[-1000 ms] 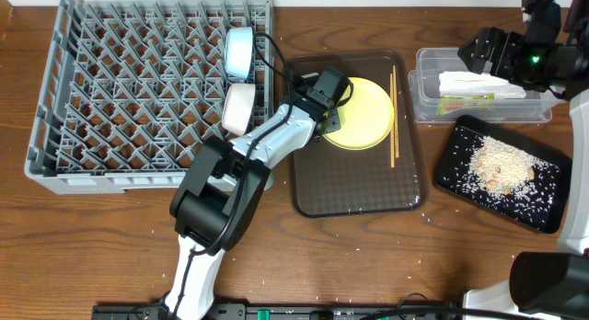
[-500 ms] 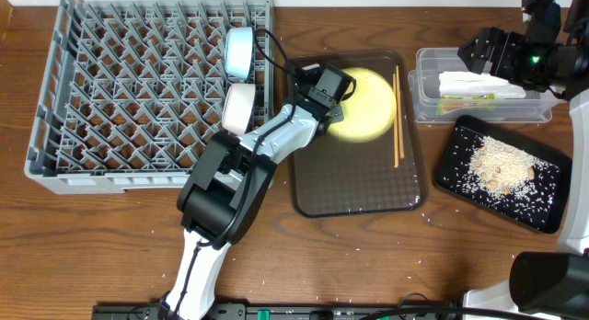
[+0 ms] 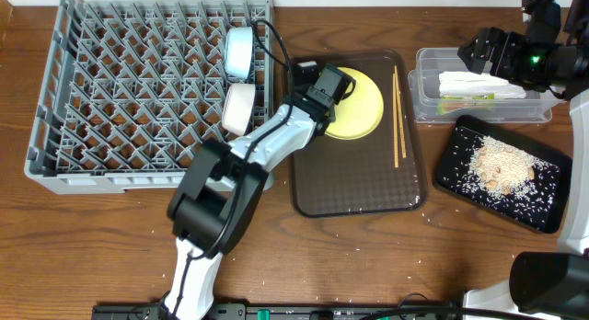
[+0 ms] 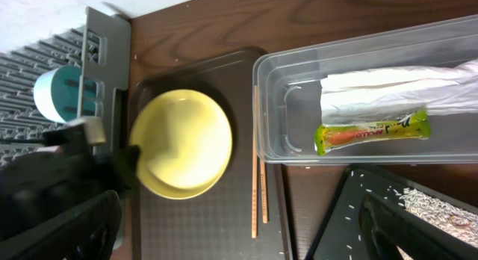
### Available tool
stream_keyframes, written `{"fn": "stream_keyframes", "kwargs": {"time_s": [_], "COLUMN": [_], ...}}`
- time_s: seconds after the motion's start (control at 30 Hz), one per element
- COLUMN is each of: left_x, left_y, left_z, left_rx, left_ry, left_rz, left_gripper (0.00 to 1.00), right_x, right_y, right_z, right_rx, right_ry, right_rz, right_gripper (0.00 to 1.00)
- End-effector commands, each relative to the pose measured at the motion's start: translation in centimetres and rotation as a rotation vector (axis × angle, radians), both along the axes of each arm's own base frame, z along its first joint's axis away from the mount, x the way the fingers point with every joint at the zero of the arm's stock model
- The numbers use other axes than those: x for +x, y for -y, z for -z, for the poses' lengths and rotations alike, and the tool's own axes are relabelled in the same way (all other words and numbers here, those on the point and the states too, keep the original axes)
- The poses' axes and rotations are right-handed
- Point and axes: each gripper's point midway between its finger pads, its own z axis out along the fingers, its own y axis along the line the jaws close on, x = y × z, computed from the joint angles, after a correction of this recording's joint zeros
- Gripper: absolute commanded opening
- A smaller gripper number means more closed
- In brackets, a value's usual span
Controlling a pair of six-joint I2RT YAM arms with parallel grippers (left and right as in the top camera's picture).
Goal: Sort waste into correct bins and load items into the dishwasher
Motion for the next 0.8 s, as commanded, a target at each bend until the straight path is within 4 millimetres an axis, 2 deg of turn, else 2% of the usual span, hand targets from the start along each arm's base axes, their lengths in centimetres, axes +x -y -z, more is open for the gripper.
{"fn": "stream_keyframes", "kwargs": {"time_s": [0.0, 0.3, 0.37, 0.4, 0.47, 0.57, 0.63, 0.77], "left_x": [0.5, -0.3, -0.7, -1.3, -3.1, -5.4, -6.4, -6.5], "left_y": [-1.1, -1.5, -0.9, 0.0, 1.8, 2.7, 2.5, 2.2], "left_z": [-5.7, -9.5, -9.6, -9.2, -7.8, -5.5, -4.1, -1.9], "left_rx": [0.095, 0.065, 0.028, -0.016, -0.136, -0.258, -0.283, -0.286], "left_ry": [0.131, 0.161, 0.139, 0.101, -0.011, -0.157, -0.219, -0.254], "left_rz": [0.017, 0.020, 0.048, 0.087, 0.128, 0.038, -0.046, -0.131], "left_gripper": [0.07, 0.08, 0.08, 0.08, 0.26, 0.29, 0.29, 0.29], "right_x": [0.0, 0.0, 0.0, 0.0, 0.0, 0.0, 0.0, 0.0], "right_y": [-0.2, -0.2, -0.2, -0.2, -0.2, -0.2, -0.2, -0.2], "right_z": [0.1, 0.1, 0.1, 0.1, 0.1, 0.1, 0.1, 0.1], "right_rx": [0.000, 0.000, 0.000, 0.000, 0.000, 0.000, 0.000, 0.000], "right_ry": [-0.001, -0.001, -0.001, -0.001, -0.001, -0.001, -0.001, -0.001], "right_rz": [-0.011, -0.011, -0.011, -0.011, -0.011, -0.011, -0.011, -0.011], "right_gripper": [0.99, 0.99, 0.99, 0.99, 0.99, 0.99, 0.99, 0.99]}}
